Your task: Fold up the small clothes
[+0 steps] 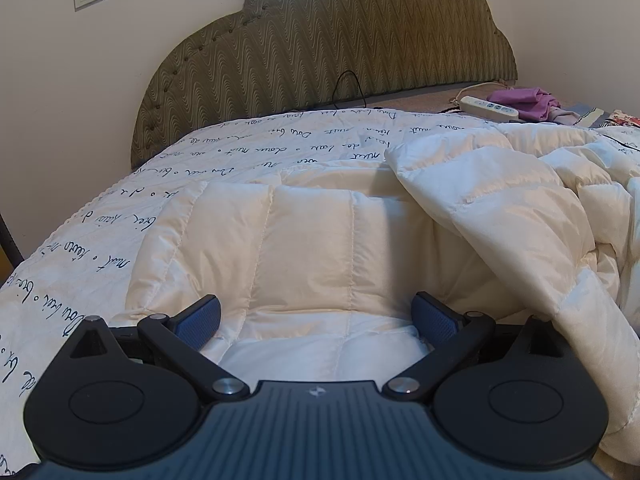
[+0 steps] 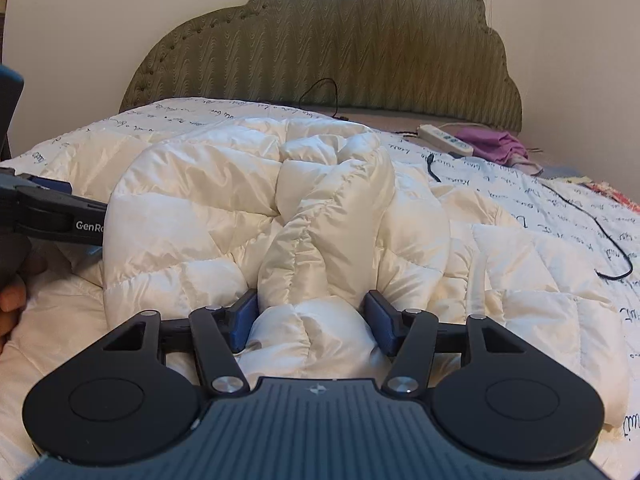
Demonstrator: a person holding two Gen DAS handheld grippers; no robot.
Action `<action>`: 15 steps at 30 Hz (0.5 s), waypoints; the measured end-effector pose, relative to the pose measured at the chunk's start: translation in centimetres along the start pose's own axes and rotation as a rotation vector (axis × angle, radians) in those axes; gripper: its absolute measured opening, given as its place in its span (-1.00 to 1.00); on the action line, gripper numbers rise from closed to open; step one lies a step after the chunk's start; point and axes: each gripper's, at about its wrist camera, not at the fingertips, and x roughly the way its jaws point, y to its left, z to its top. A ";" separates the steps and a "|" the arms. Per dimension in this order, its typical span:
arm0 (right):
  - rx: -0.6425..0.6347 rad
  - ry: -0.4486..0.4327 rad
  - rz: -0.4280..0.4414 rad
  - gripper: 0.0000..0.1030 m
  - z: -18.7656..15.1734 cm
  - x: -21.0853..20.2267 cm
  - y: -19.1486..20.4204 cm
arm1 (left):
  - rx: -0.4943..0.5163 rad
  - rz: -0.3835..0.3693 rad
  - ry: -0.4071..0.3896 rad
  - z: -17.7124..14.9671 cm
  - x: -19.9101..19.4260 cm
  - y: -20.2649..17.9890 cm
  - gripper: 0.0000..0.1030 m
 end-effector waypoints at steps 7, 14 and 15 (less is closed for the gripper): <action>0.026 -0.010 0.015 0.24 -0.1 -0.1 -0.4 | 0.000 0.001 -0.001 0.0 0.0 0.0 0.99; 0.049 -0.007 0.038 0.31 0.1 0.0 -0.9 | 0.005 0.011 0.005 0.2 0.0 0.0 0.99; 0.072 -0.002 0.051 0.31 0.4 -0.1 -1.3 | 0.006 0.016 0.011 0.3 -0.1 0.0 0.99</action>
